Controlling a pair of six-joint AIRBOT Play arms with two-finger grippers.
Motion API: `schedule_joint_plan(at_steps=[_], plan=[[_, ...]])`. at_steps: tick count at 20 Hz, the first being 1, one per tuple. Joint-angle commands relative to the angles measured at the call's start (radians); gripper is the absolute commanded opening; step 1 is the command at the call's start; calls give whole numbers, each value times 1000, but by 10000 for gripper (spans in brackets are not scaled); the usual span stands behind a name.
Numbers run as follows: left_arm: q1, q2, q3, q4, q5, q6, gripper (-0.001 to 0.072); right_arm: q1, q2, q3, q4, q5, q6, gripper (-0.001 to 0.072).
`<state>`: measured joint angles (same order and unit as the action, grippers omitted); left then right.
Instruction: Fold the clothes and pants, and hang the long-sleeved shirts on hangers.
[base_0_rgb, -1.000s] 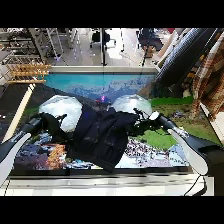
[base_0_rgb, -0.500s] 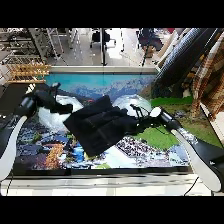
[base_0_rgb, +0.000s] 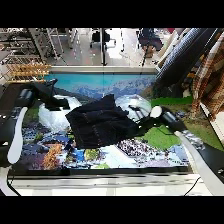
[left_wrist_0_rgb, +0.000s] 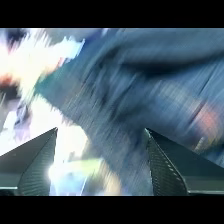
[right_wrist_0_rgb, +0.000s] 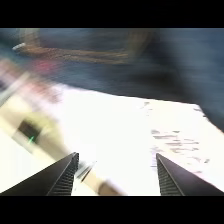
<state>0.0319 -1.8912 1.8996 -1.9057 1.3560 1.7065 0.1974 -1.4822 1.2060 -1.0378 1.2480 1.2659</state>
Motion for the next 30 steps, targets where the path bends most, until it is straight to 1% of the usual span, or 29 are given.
schedule_joint_plan(at_steps=[1, 2, 4, 6, 9, 12, 14, 16, 18, 19, 20, 21, 22, 25, 27, 29, 30], plan=[[58, 39, -65, -103, 209, 37, 561, -169, 24, 1, 16, -121, 9, 564], [59, 66, -127, -174, 212, 50, 561, -214, 20, 1, 51, -148, 7, 564], [35, 116, -283, -267, 213, 89, 561, -262, 3, 1, 74, -168, -3, 565], [-12, 160, -459, -279, 183, 103, 563, -280, -26, 4, 74, -170, -18, 566], [-73, 203, -652, -311, 106, 173, 564, -281, -104, 50, 73, -167, -29, 588], [-89, 203, -690, -311, 106, 180, 564, -277, -229, 156, 127, -77, -39, 588], [-100, 203, -690, -319, 105, 180, 563, -269, -311, 227, 220, -3, -102, 586], [-119, 203, -690, -325, 82, 180, 563, -252, -379, 290, 288, 71, -108, 582], [-146, 203, -690, -325, 37, 180, 562, -224, -434, 335, 295, 195, -109, 560], [-161, 203, -690, -325, 26, 180, 562, -209, -442, 341, 296, 232, -125, 457], [-175, 203, -690, -325, 22, 181, 515, -200, -441, 341, 300, 246, -152, 244], [-187, 203, -690, -325, 22, 188, 309, -196, -438, 345, 321, 251, -159, 37], [-195, 203, -689, -325, 21, 193, 16, -197, -436, 360, 341, 259, -165, 31], [-188, 207, -689, -325, 26, 231, 14, -198, -399, 457, 349, 261, -164, 30], [-161, 222, -689, -325, 40, 259, 12, -198, -357, 533, 332, 197, -163, 29], [-117, 248, -689, -324, 56, 277, 11, -193, -312, 572, 292, 21, -149, 29], [-95, 261, -689, -323, 57, 283, 11, -185, -297, 574, 287, -86, -122, 30]])
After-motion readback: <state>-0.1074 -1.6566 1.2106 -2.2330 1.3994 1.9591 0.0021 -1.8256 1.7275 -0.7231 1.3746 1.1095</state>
